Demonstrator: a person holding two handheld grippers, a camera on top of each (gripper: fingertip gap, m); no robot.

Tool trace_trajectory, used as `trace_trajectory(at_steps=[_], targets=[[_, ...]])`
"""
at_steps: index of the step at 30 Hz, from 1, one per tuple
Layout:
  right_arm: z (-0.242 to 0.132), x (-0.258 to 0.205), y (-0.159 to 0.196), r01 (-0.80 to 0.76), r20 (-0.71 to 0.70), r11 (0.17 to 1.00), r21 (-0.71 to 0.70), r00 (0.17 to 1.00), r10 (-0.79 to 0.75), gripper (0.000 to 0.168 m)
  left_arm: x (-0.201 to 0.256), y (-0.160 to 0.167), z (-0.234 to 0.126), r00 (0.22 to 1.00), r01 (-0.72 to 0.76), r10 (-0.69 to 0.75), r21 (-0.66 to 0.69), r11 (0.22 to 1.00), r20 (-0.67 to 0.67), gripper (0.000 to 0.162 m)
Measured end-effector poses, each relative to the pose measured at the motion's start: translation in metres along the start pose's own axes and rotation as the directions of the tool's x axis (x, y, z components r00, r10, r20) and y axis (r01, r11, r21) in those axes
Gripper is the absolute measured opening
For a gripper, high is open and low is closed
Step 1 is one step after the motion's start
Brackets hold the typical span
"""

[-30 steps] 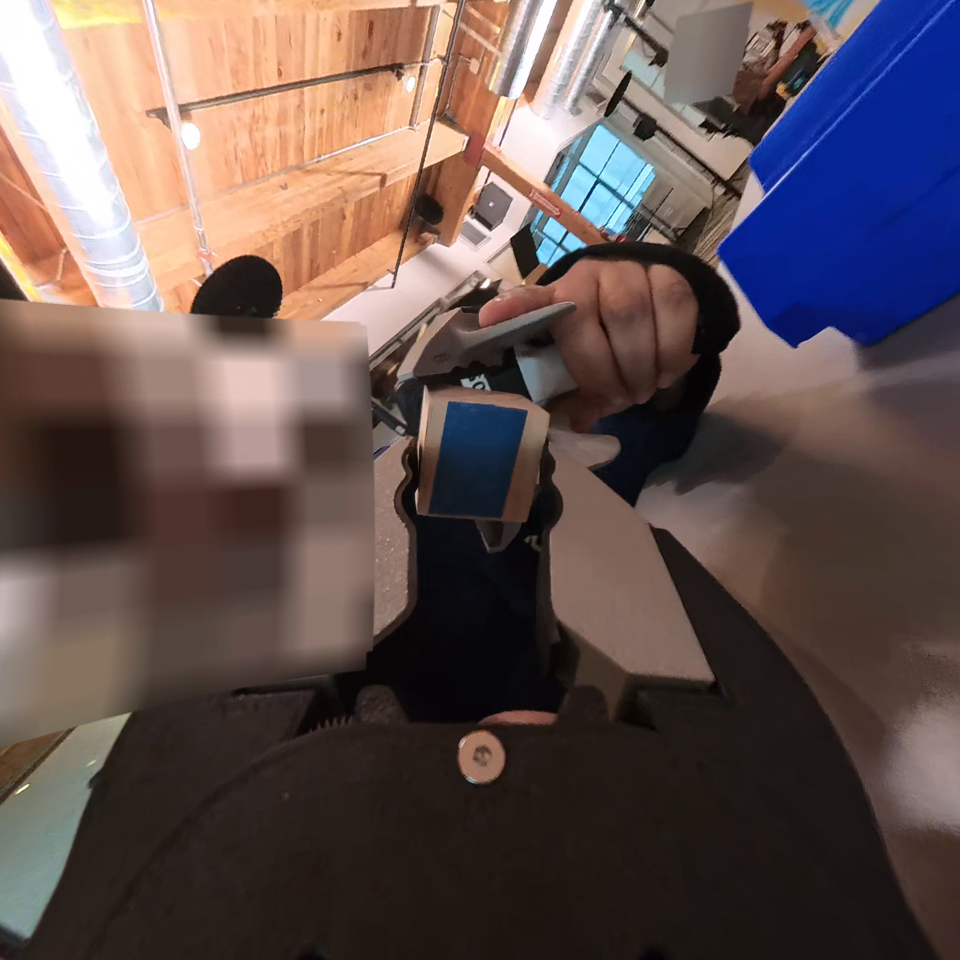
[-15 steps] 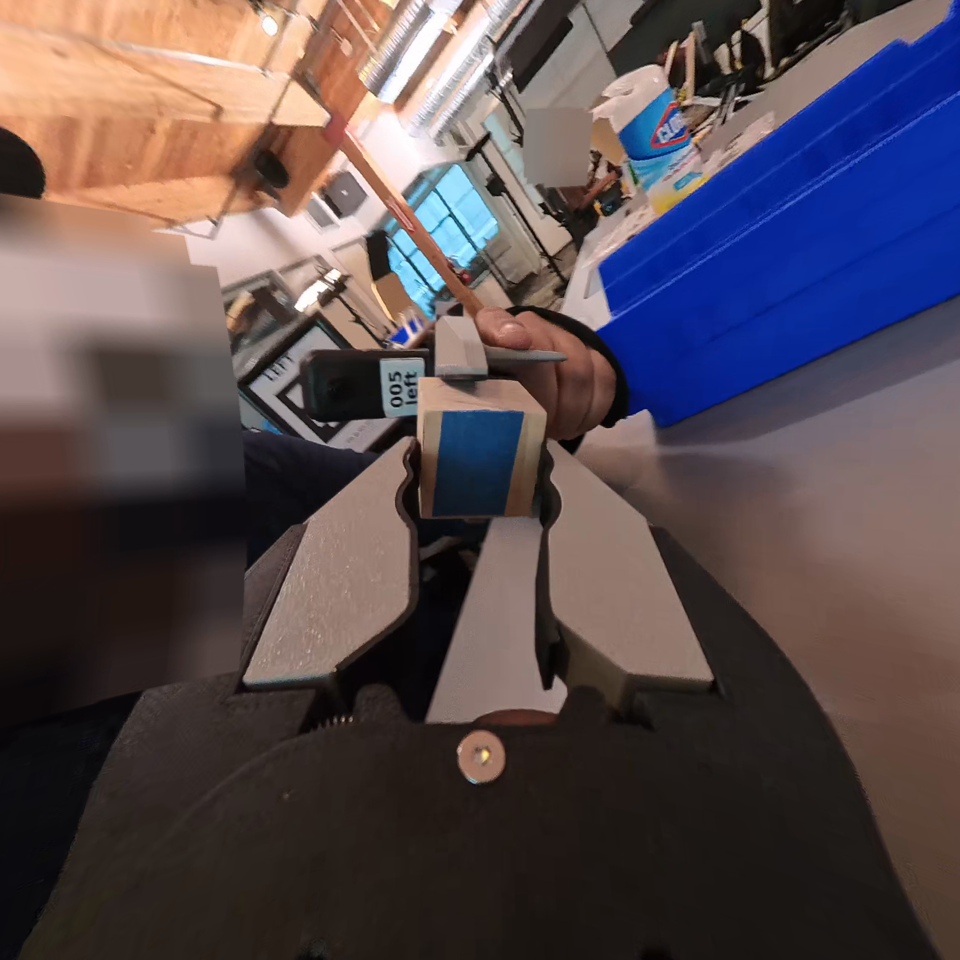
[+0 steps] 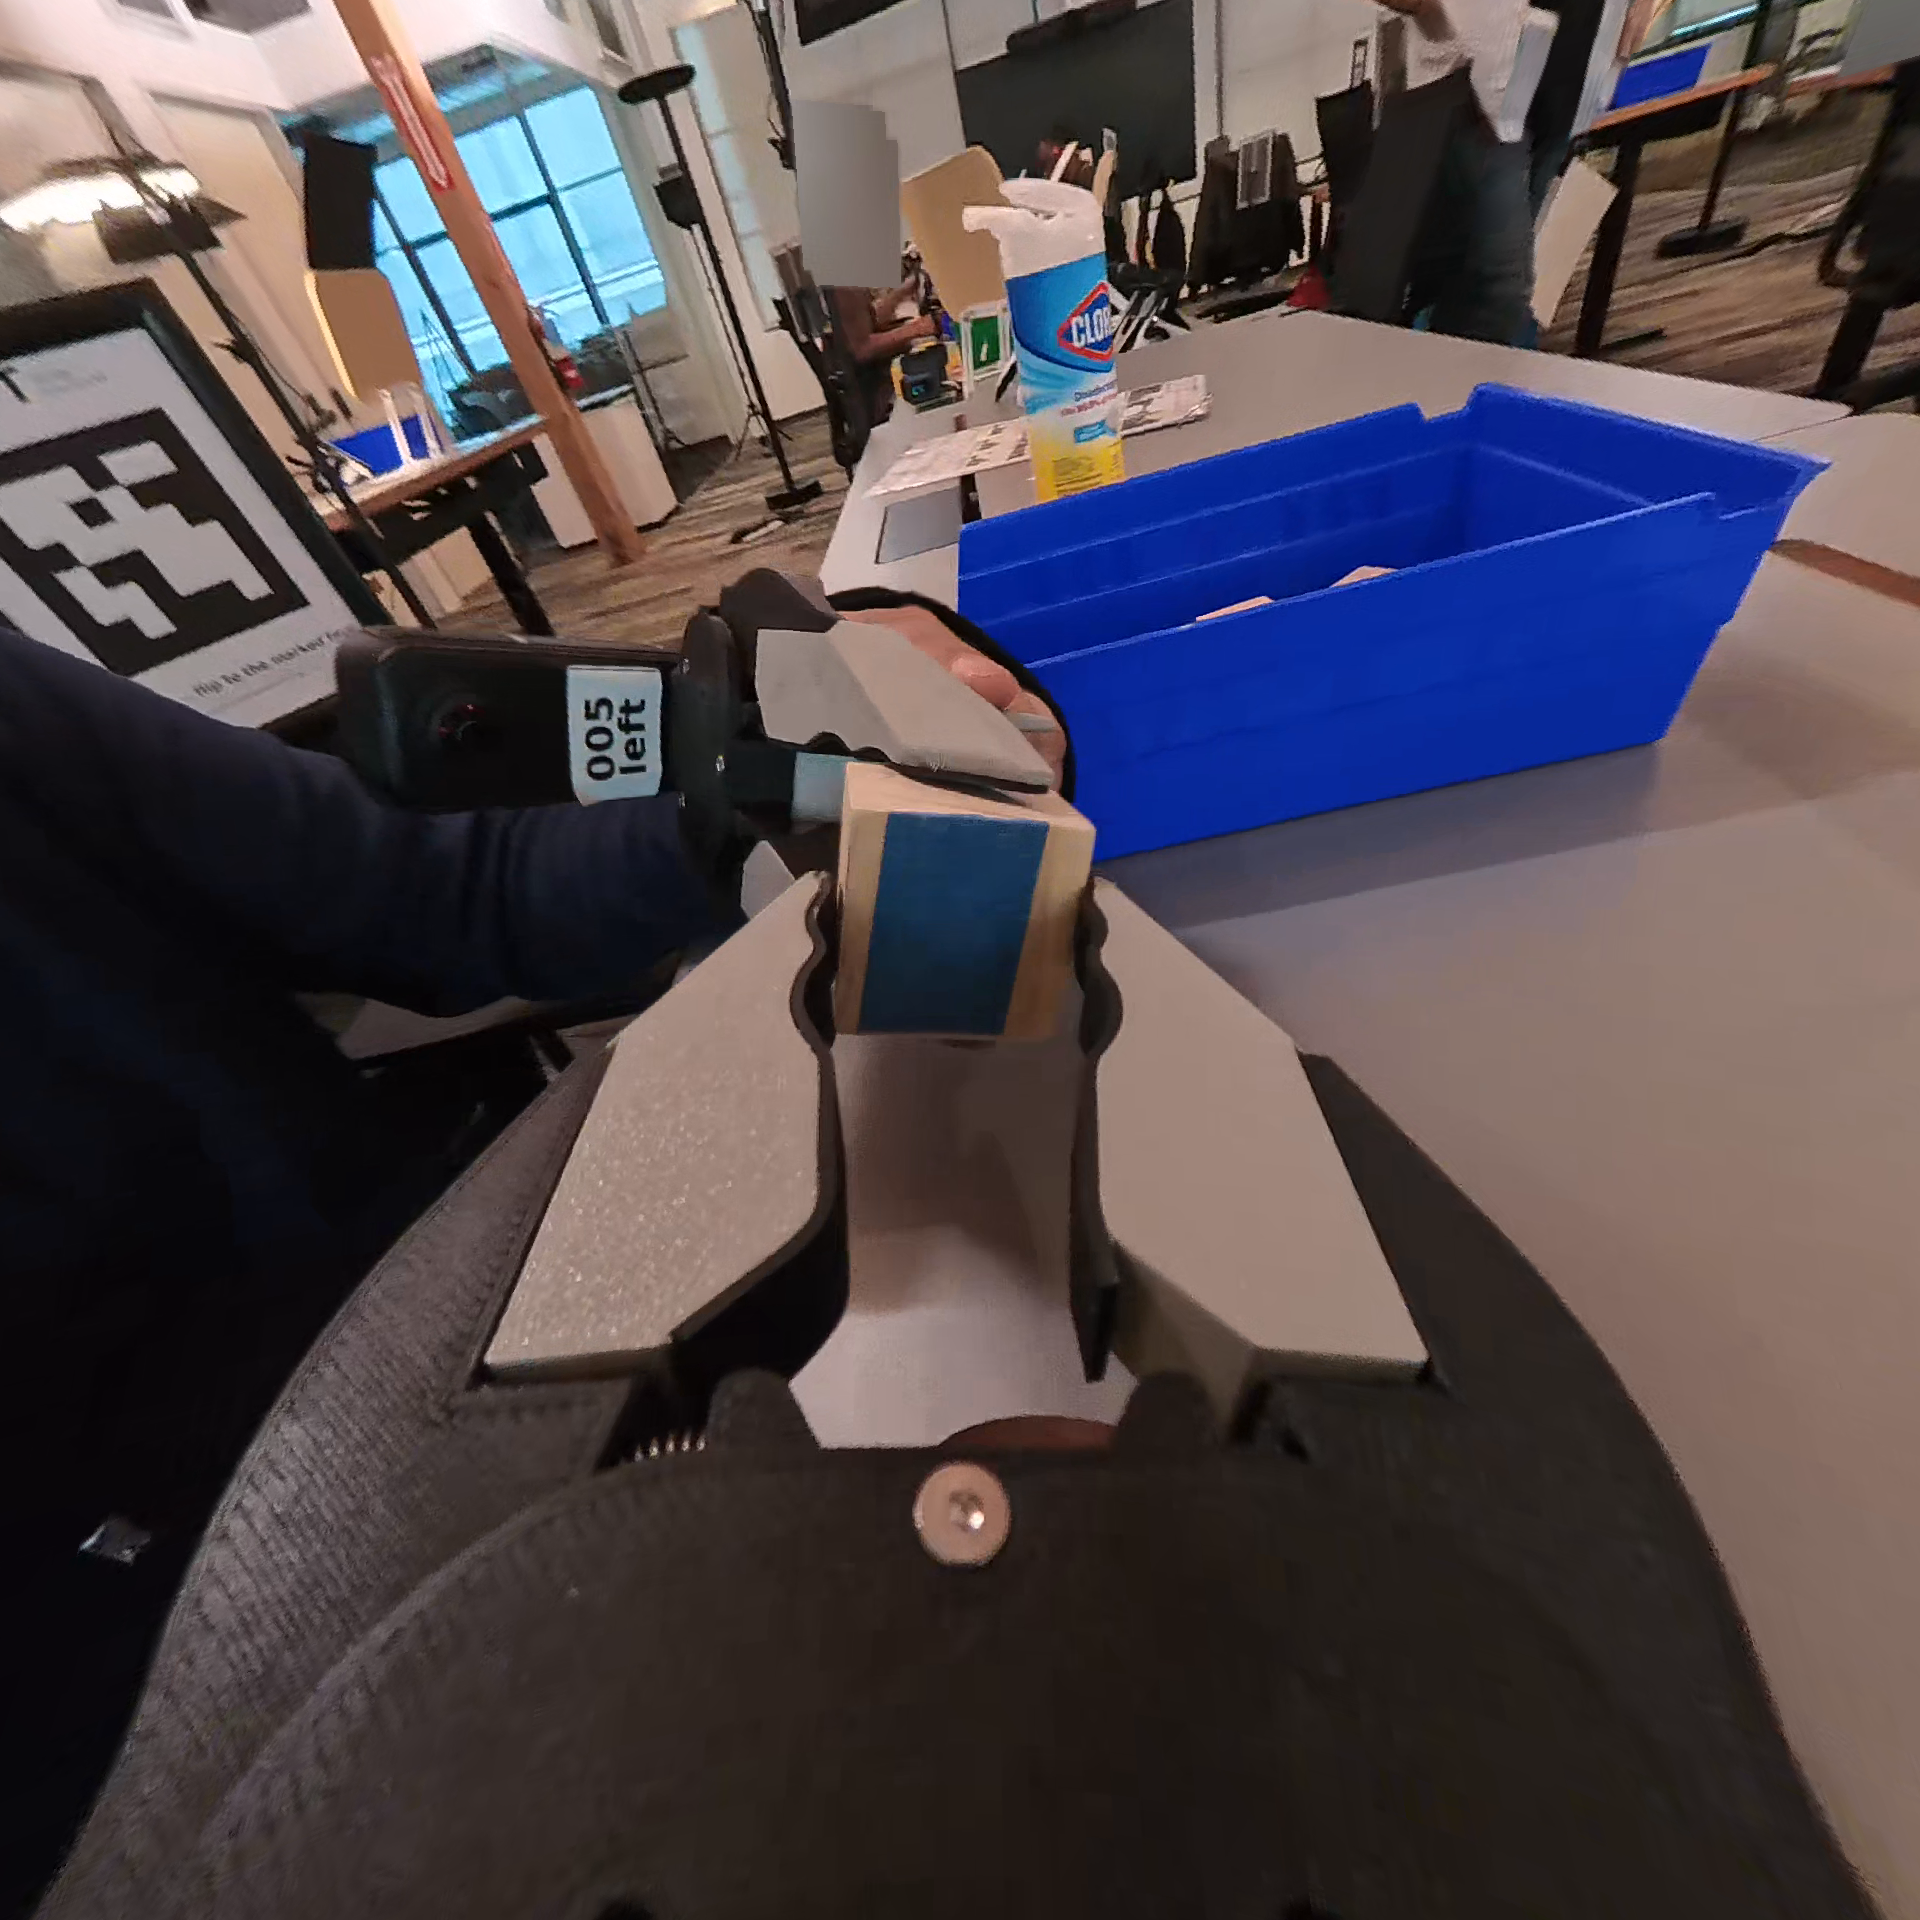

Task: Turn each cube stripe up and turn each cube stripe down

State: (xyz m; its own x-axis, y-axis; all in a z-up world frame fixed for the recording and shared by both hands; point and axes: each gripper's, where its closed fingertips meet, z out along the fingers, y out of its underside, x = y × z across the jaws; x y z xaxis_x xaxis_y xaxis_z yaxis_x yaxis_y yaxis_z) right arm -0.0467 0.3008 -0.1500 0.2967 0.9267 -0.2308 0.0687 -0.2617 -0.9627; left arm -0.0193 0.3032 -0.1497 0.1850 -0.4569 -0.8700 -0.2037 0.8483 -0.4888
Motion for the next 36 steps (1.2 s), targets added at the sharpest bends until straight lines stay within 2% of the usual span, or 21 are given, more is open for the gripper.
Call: trace_trajectory(at_steps=[12, 21, 24, 28, 32, 36], targets=[[-0.002, -0.006, -0.002, -0.081, 0.085, 0.996, 0.025, 0.993, 0.079, 0.043, -0.001, -0.007, -0.001, 1.0, 0.008, -0.008, 0.026, 1.0, -0.002, 0.044], [-0.002, 0.002, -0.001, -0.075, 0.035, 0.997, 0.02, 0.997, 0.074, 0.043, 0.0, 0.002, 0.002, 0.998, 0.066, -0.066, -0.023, 0.998, 0.005, 0.044], [-0.004, 0.012, -0.003, -0.017, -0.054, 1.0, 0.023, 0.998, 0.019, 0.043, -0.003, 0.011, 0.005, 0.994, 0.109, -0.107, -0.057, 0.992, 0.031, 0.046], [-0.017, 0.038, -0.01, 0.075, -0.273, 0.997, 0.014, 0.96, -0.068, 0.043, -0.011, 0.02, 0.006, 0.976, 0.214, -0.209, -0.089, 0.973, 0.068, 0.046], [-0.038, 0.062, -0.021, 0.153, -0.473, 0.988, 0.032, 0.873, -0.119, 0.042, -0.019, 0.037, 0.009, 0.95, 0.302, -0.282, -0.161, 0.94, 0.133, 0.045], [-0.066, 0.071, -0.045, 0.259, -0.632, 0.962, 0.082, 0.76, -0.15, 0.042, -0.009, 0.06, 0.014, 0.943, 0.327, -0.294, -0.283, 0.902, 0.153, 0.04]])
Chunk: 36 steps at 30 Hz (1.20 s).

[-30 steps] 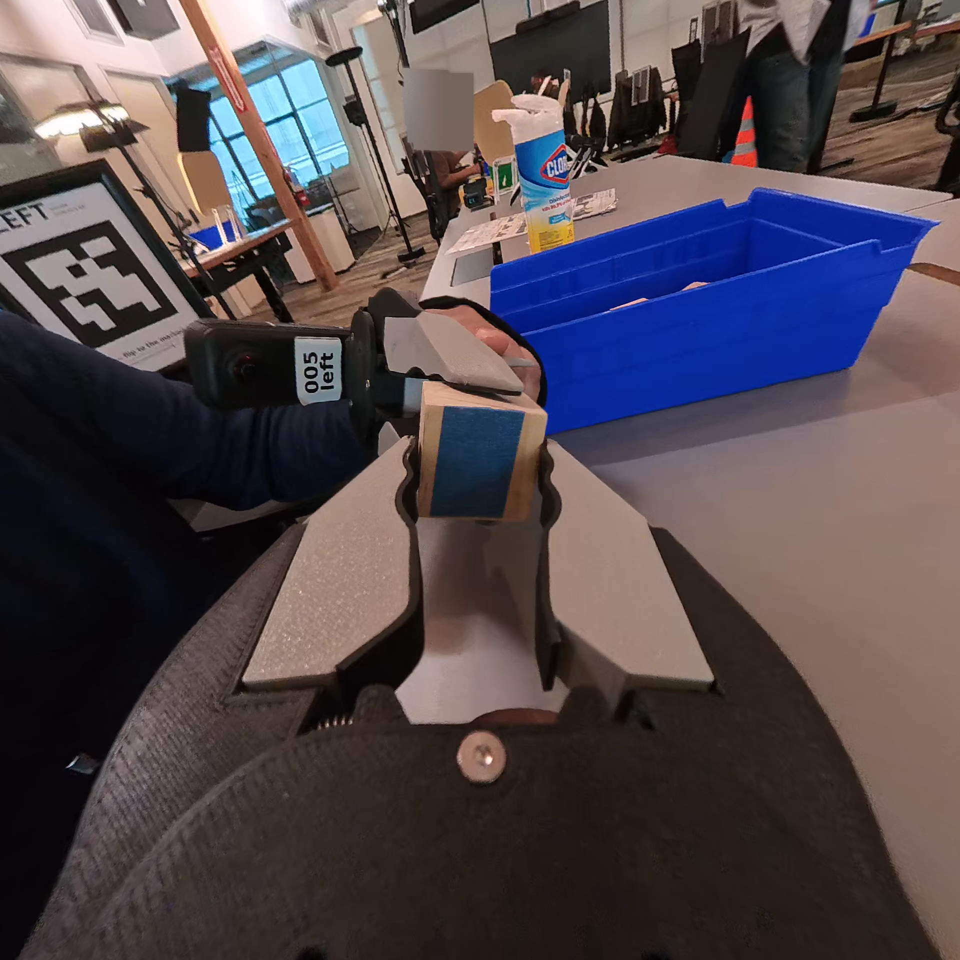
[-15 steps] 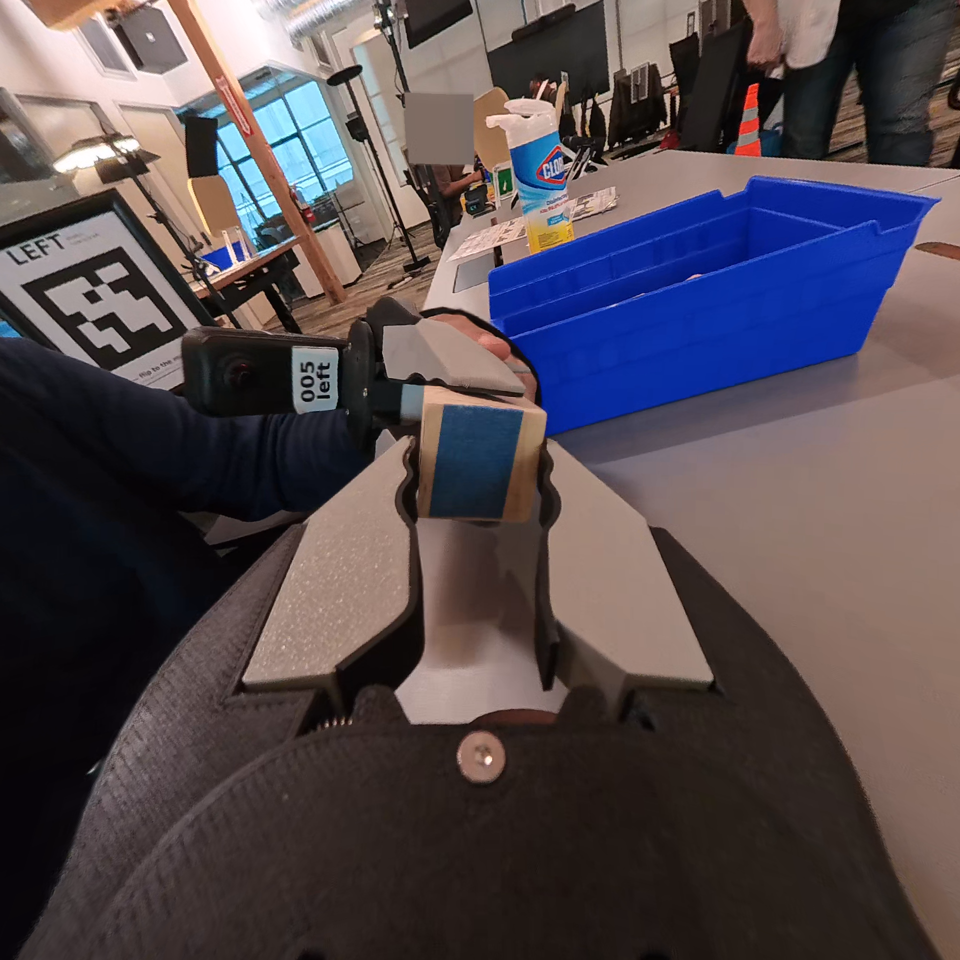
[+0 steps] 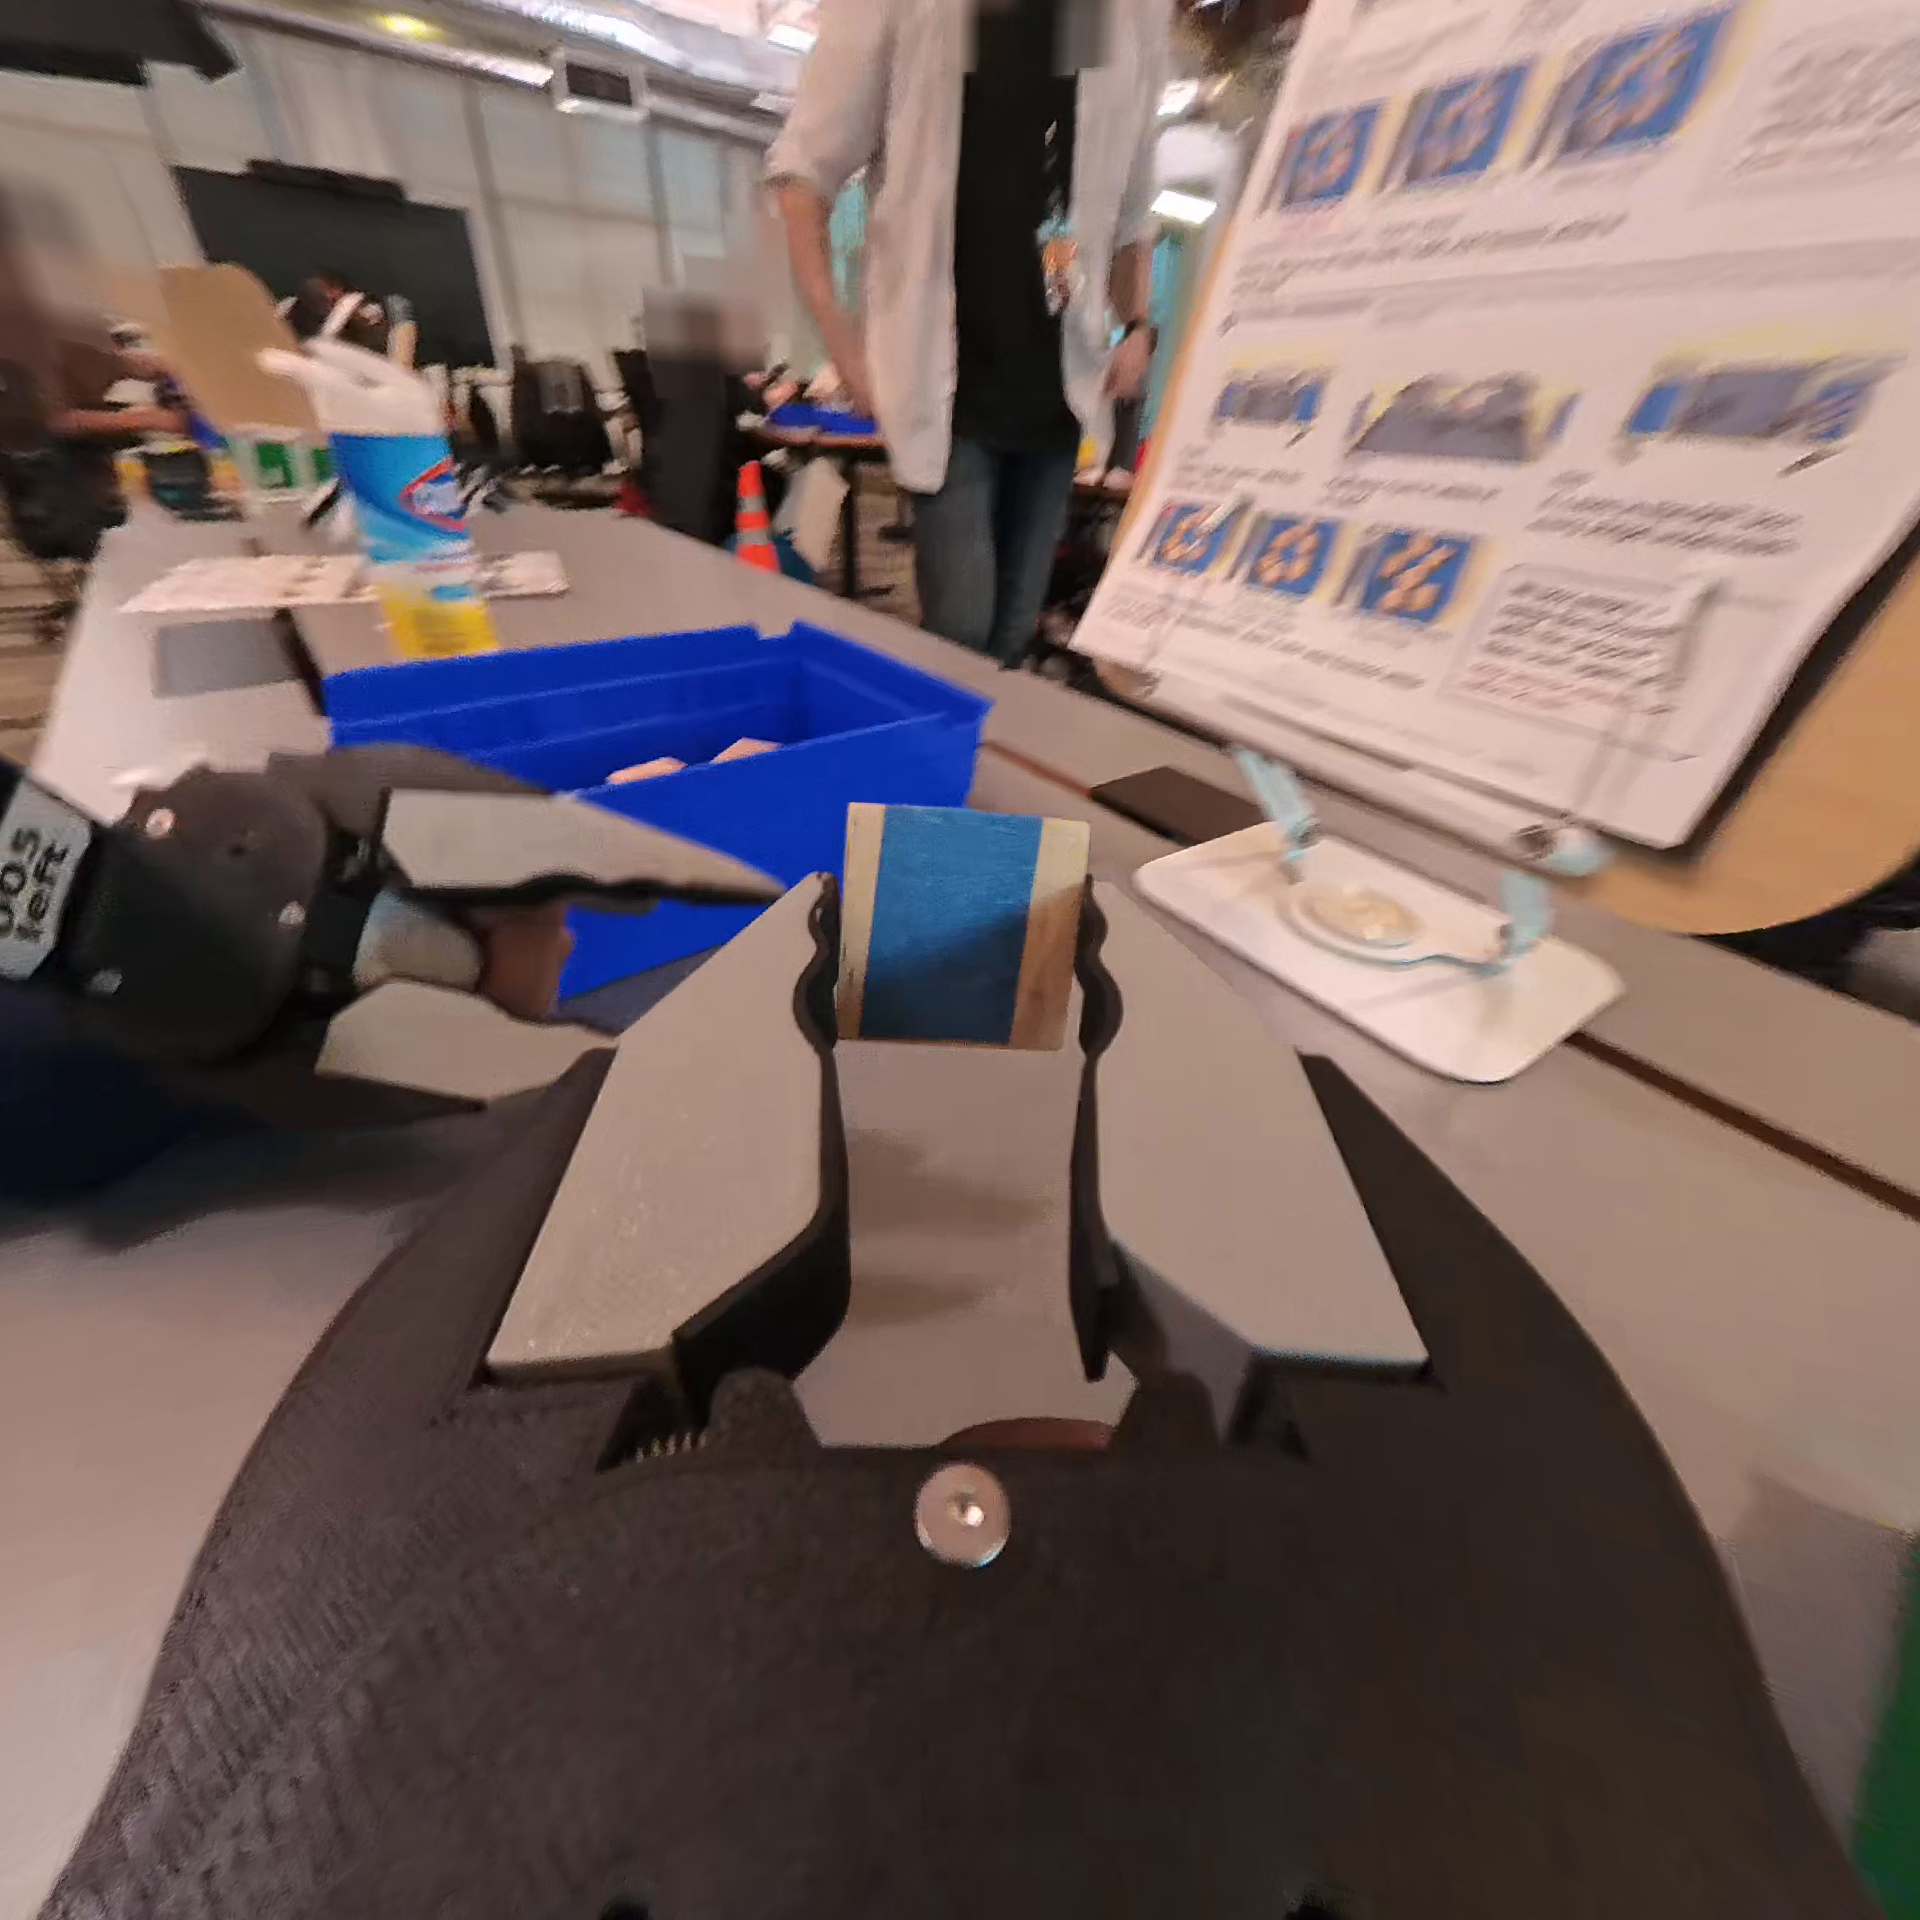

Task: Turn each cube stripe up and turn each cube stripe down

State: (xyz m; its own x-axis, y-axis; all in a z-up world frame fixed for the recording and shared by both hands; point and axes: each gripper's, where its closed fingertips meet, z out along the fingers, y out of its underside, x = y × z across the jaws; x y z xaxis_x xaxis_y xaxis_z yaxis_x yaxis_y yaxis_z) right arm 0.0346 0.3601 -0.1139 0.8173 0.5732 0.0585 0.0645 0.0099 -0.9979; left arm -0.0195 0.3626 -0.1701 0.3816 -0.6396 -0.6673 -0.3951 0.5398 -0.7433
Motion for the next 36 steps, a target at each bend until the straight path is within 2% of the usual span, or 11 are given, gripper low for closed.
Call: trace_trajectory(at_steps=[1, 3, 8, 10, 11, 13, 16, 20, 26, 31, 36], targets=[[-0.005, 0.005, -0.008, 0.016, -0.04, 0.999, 0.031, 0.999, -0.014, 0.043, 0.003, 0.005, 0.002, 1.0, 0.004, -0.004, -0.023, 1.0, -0.008, 0.039], [-0.018, 0.016, -0.027, 0.053, -0.125, 0.994, 0.092, 0.991, -0.041, 0.043, 0.008, 0.011, 0.005, 0.999, 0.025, -0.027, -0.06, 0.998, -0.029, 0.023], [-0.058, 0.053, -0.059, 0.167, -0.353, 0.977, 0.131, 0.929, -0.111, 0.043, 0.008, 0.028, 0.01, 0.993, 0.103, -0.11, -0.153, 0.983, -0.037, 0.015], [-0.078, 0.072, -0.07, 0.167, -0.42, 0.972, 0.165, 0.904, -0.084, 0.043, 0.008, 0.034, 0.011, 0.989, 0.133, -0.142, -0.178, 0.975, -0.037, 0.009], [-0.088, 0.083, -0.073, 0.149, -0.443, 0.972, 0.184, 0.895, -0.053, 0.043, 0.009, 0.036, 0.011, 0.987, 0.145, -0.155, -0.192, 0.971, -0.039, 0.0], [-0.107, 0.107, -0.073, 0.105, -0.495, 0.977, 0.186, 0.869, 0.001, 0.043, 0.012, 0.04, 0.012, 0.984, 0.153, -0.168, -0.216, 0.964, -0.055, 0.0], [-0.127, 0.148, -0.054, 0.074, -0.613, 0.995, 0.062, 0.79, -0.02, 0.043, 0.019, 0.043, 0.014, 0.985, 0.132, -0.153, -0.238, 0.962, -0.074, 0.0], [-0.144, 0.184, -0.029, 0.021, -0.68, 0.998, -0.054, 0.731, -0.052, 0.042, 0.024, 0.044, 0.015, 0.986, 0.115, -0.141, -0.249, 0.962, -0.087, 0.0], [-0.144, 0.217, 0.021, -0.136, -0.67, 0.959, -0.247, 0.739, -0.068, 0.043, 0.024, 0.049, 0.015, 0.988, 0.104, -0.13, -0.264, 0.959, -0.083, 0.0], [-0.138, 0.242, 0.083, -0.324, -0.65, 0.811, -0.487, 0.755, -0.089, 0.043, 0.023, 0.052, 0.015, 0.986, 0.116, -0.144, -0.281, 0.953, -0.079, 0.0], [-0.129, 0.248, 0.129, -0.409, -0.629, 0.666, -0.624, 0.768, -0.119, 0.044, 0.024, 0.051, 0.015, 0.987, 0.109, -0.137, -0.283, 0.953, -0.083, 0.001]])
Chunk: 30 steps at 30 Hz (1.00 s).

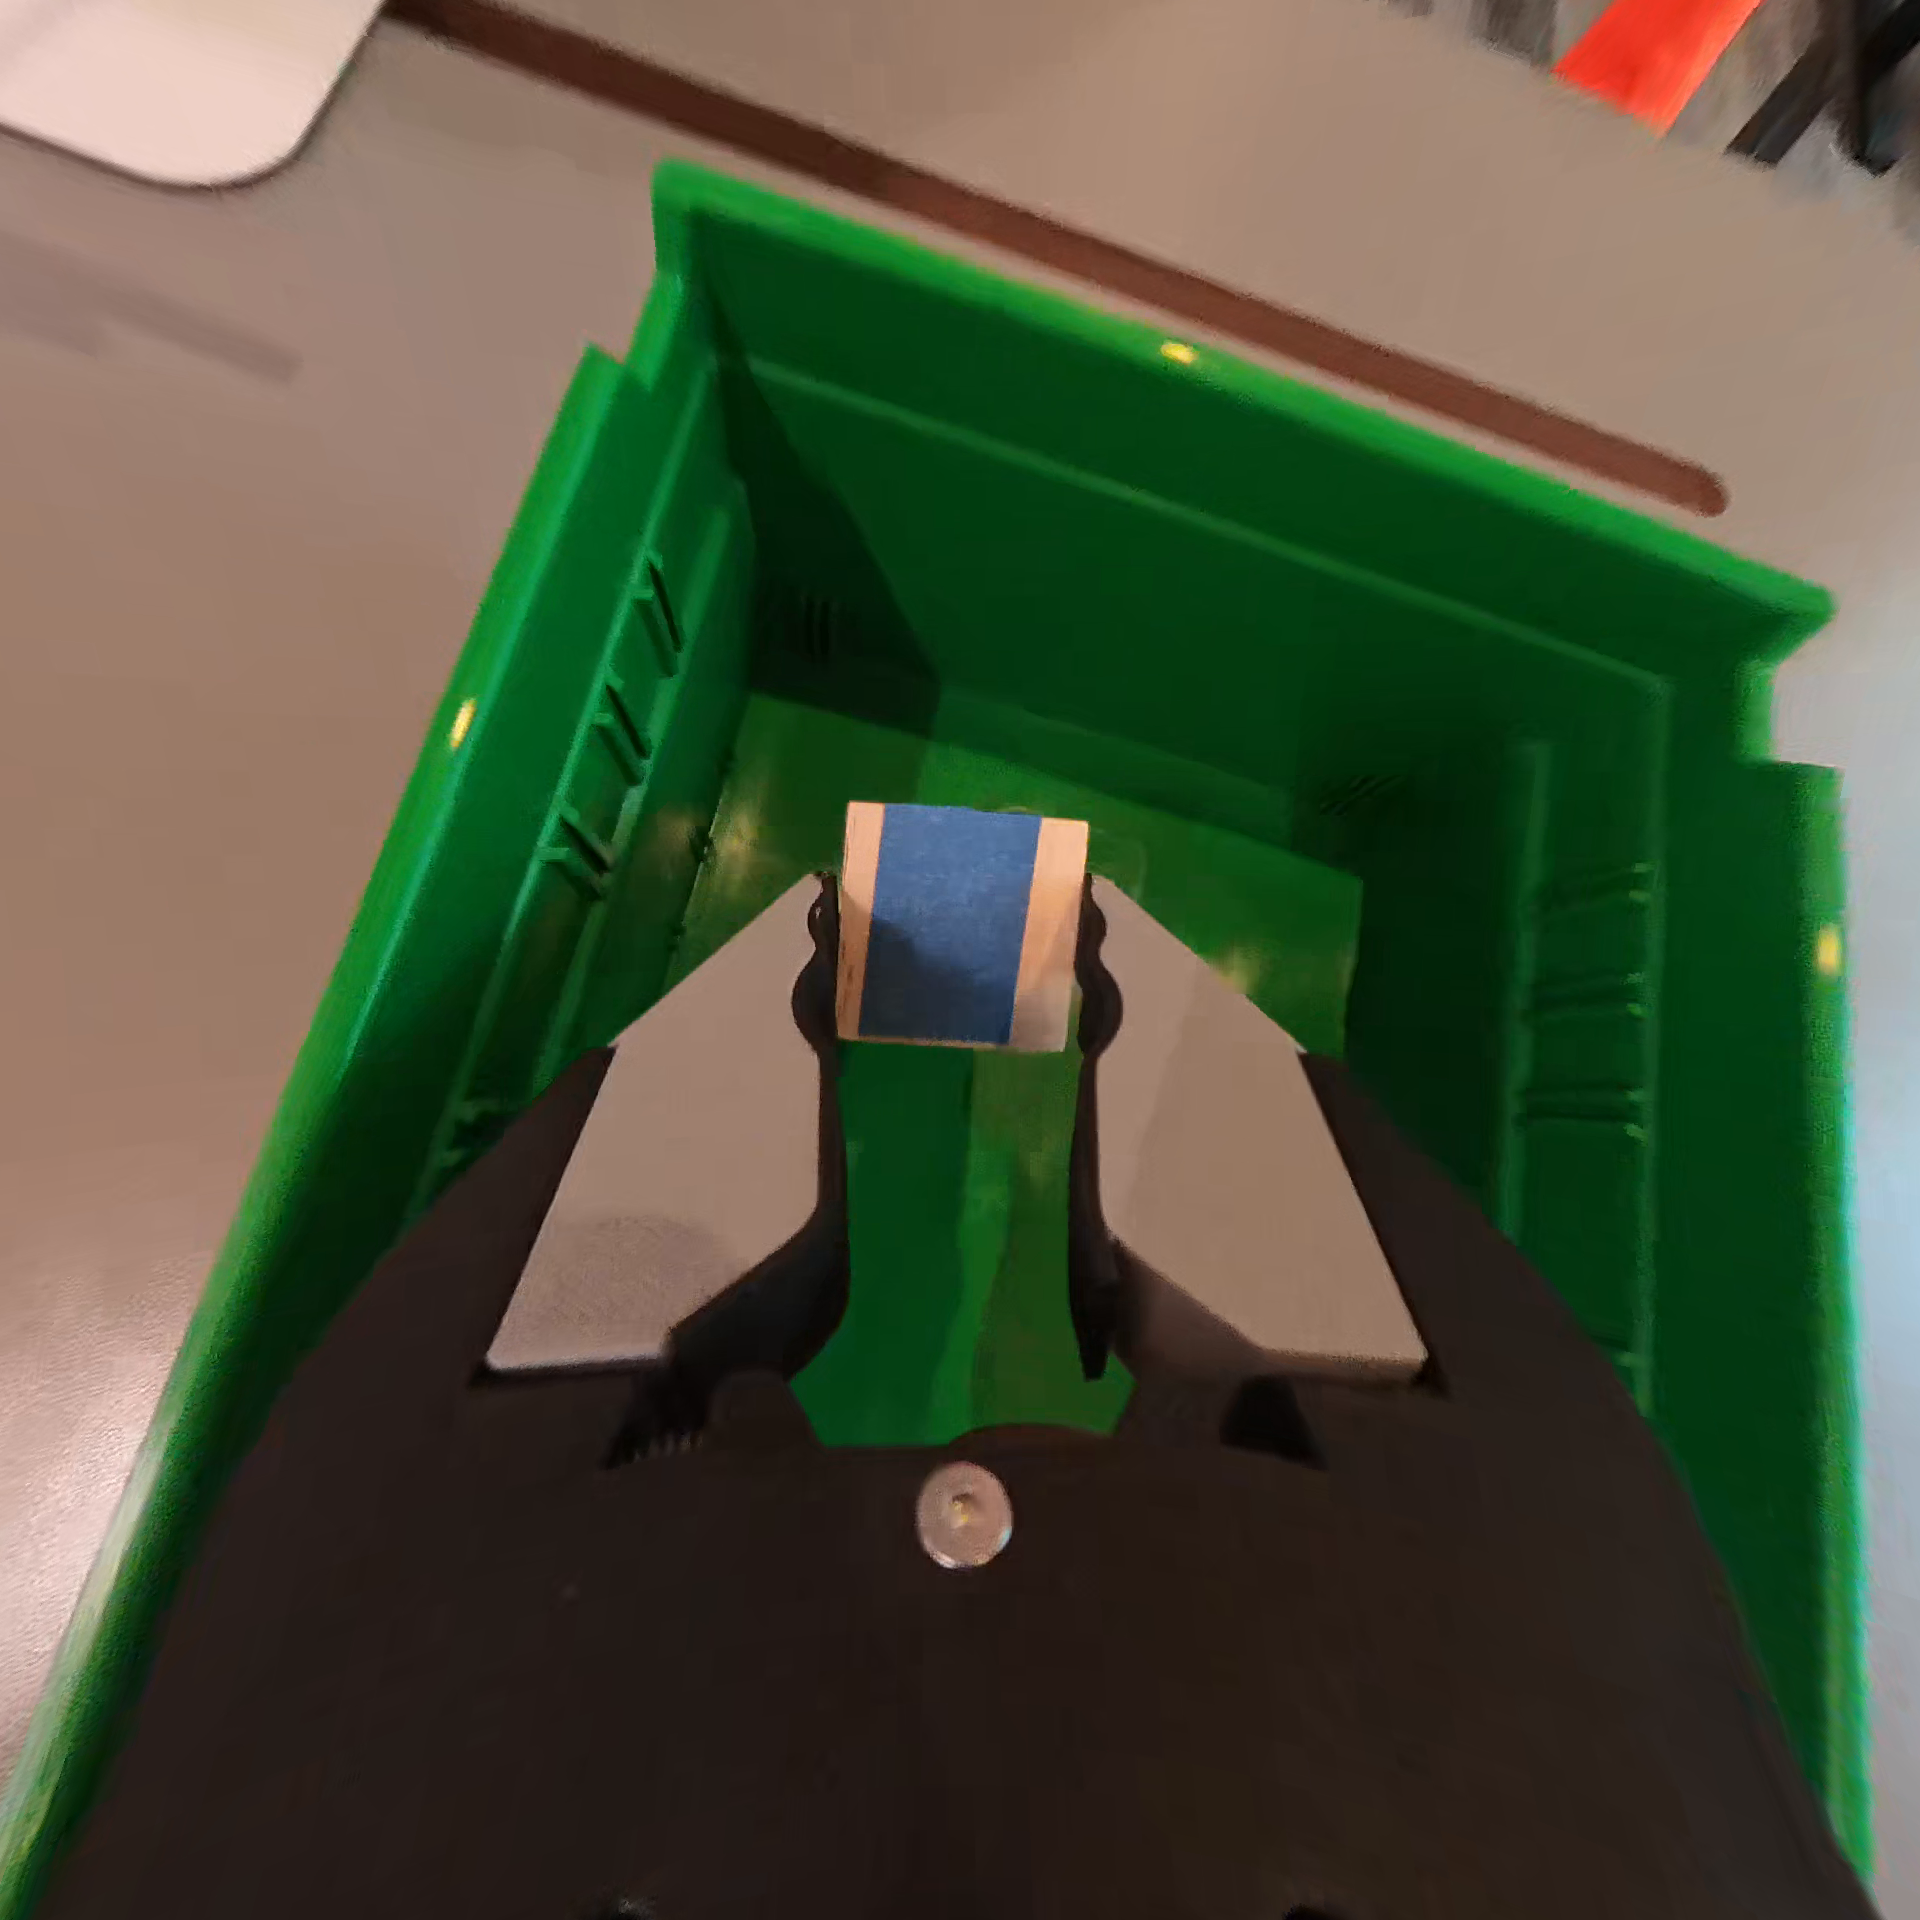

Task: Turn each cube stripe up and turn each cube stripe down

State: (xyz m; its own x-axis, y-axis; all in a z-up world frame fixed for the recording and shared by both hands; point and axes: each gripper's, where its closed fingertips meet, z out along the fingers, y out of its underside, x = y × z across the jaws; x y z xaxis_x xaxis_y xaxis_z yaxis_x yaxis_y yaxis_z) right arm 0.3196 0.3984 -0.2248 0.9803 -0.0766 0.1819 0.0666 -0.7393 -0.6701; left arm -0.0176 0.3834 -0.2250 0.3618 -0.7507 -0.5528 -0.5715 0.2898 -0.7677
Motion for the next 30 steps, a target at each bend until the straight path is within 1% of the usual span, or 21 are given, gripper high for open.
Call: trace_trajectory(at_steps=[4, 7, 9, 11, 13, 14, 16, 18, 20, 21, 23, 24, 26, 28, 30], targets=[[0.016, -0.016, 0.003, 0.017, 0.034, 0.999, -0.037, 0.999, -0.016, 0.043, 0.004, 0.0, 0.001, 1.0, -0.006, 0.006, -0.005, 1.0, -0.011, 0.001], [0.023, -0.011, 0.003, 0.009, -0.004, 0.999, -0.043, 1.0, -0.01, 0.043, 0.007, 0.0, 0.002, 1.0, -0.013, 0.013, -0.01, 1.0, -0.017, 0.002], [0.019, -0.006, -0.001, -0.019, -0.019, 1.0, -0.012, 1.0, 0.019, 0.051, 0.007, 0.001, 0.002, 1.0, -0.008, 0.008, -0.014, 1.0, -0.02, 0.002], [0.007, 0.002, -0.011, -0.048, -0.031, 0.997, 0.06, 0.998, 0.05, 0.052, 0.006, 0.002, 0.002, 1.0, 0.009, -0.009, -0.017, 1.0, -0.022, 0.004], [-0.014, 0.013, -0.025, -0.069, -0.064, 0.985, 0.159, 0.995, 0.08, 0.053, 0.005, 0.003, 0.003, 0.999, 0.025, -0.026, -0.022, 0.999, -0.025, 0.007], [-0.029, 0.015, -0.036, -0.077, -0.067, 0.971, 0.228, 0.993, 0.094, 0.053, 0.005, 0.003, 0.003, 0.999, 0.029, -0.029, -0.022, 0.999, -0.024, 0.007], [-0.067, 0.006, -0.06, -0.091, -0.032, 0.912, 0.4, 0.993, 0.113, 0.052, 0.005, 0.004, 0.003, 0.999, 0.03, -0.031, -0.024, 0.999, -0.024, 0.007], [-0.108, -0.018, -0.083, -0.096, 0.036, 0.832, 0.546, 0.995, 0.092, 0.052, 0.006, 0.005, 0.005, 0.999, 0.027, -0.028, -0.031, 0.999, -0.027, 0.007], [-0.14, -0.056, -0.098, -0.102, 0.115, 0.763, 0.639, 0.993, 0.037, 0.052, 0.008, 0.006, 0.006, 0.999, 0.02, -0.021, -0.038, 0.999, -0.03, 0.008], [-0.15, -0.08, -0.103, -0.11, 0.17, 0.741, 0.663, 0.985, -0.006, 0.052, 0.009, 0.007, 0.006, 0.999, 0.015, -0.016, -0.04, 0.999, -0.031, 0.008], [-0.157, -0.131, -0.105, -0.13, 0.285, 0.726, 0.675, 0.954, -0.094, 0.052, 0.009, 0.007, 0.006, 1.0, 0.008, -0.009, -0.041, 0.999, -0.03, 0.008], [-0.153, -0.155, -0.104, -0.131, 0.333, 0.735, 0.665, 0.933, -0.135, 0.051, 0.009, 0.006, 0.005, 0.999, 0.01, -0.011, -0.038, 0.999, -0.031, 0.009], [-0.13, -0.196, -0.093, -0.099, 0.392, 0.783, 0.614, 0.899, -0.193, 0.052, 0.009, 0.004, 0.004, 0.999, 0.03, -0.031, -0.03, 0.999, -0.037, 0.009], [-0.097, -0.226, -0.074, -0.022, 0.411, 0.847, 0.531, 0.881, -0.235, 0.052, 0.008, 0.001, 0.002, 0.998, 0.053, -0.054, -0.018, 0.998, -0.041, 0.01], [-0.067, -0.241, -0.057, 0.062, 0.395, 0.888, 0.456, 0.88, -0.264, 0.053, 0.006, -0.003, -0.001, 0.997, 0.072, -0.072, -0.001, 0.997, -0.037, 0.013]])
